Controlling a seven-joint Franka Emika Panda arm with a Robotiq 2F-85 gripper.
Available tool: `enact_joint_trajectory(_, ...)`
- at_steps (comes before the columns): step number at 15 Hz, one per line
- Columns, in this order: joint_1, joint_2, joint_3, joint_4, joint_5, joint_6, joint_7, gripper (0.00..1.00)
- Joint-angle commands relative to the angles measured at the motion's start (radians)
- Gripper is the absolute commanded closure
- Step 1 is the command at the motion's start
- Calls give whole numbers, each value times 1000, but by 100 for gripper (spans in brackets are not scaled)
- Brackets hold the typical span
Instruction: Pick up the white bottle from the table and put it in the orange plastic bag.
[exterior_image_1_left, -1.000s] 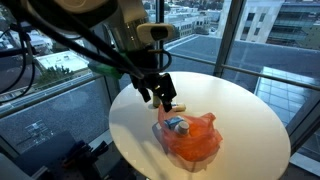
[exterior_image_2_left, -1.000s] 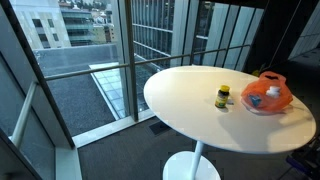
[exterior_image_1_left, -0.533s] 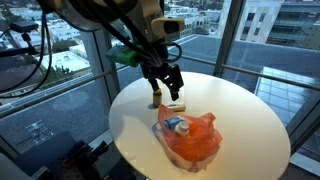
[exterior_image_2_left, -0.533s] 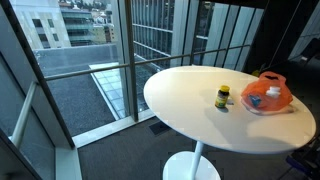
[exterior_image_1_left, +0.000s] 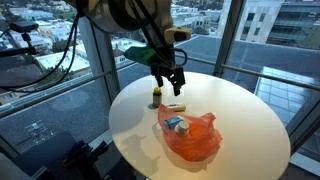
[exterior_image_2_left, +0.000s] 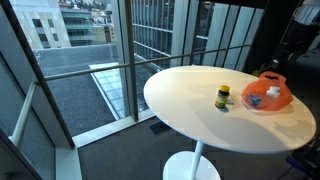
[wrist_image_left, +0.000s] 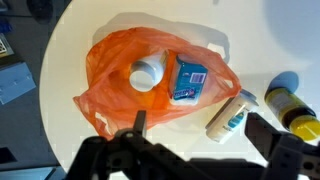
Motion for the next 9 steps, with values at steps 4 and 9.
enact_joint_trajectory(4,29,192,10,97,3,13,48,0)
enact_joint_trajectory(9,48,244,6,116,0,1,39,0)
